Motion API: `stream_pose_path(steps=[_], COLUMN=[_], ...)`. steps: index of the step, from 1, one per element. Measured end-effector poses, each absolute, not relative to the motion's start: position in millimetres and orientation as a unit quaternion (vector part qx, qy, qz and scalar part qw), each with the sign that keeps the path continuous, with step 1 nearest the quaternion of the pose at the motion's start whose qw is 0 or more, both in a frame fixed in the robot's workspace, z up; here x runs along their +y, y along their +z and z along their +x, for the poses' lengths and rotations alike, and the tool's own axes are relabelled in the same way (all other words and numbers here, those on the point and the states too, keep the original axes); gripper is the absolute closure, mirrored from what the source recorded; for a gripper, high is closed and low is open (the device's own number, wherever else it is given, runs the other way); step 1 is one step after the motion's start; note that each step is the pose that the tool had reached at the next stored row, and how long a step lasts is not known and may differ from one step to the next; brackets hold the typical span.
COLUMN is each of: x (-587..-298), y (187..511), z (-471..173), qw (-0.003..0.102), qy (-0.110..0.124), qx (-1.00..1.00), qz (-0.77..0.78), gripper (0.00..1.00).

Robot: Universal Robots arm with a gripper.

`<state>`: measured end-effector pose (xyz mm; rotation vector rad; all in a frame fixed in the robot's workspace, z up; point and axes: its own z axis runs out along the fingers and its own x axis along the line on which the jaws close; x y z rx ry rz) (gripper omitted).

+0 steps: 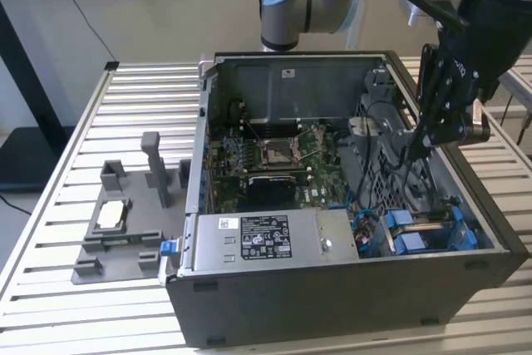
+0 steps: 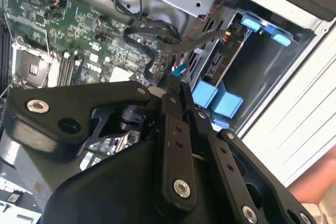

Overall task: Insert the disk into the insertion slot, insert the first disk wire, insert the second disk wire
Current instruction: 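Insert the second disk wire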

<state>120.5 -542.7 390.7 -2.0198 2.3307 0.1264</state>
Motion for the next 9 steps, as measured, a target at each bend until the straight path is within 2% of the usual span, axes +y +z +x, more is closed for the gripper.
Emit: stream_pose_path(steps=[2,9], x=[-542.6,-542.6], y=[390.8,390.5], z=[119.9,117.9], qw=[0.023,-0.013], qy=[0.035,-0.011], qx=[0.755,0.753], qz=[-0.654,-0.658], gripper=[0.84,0.84])
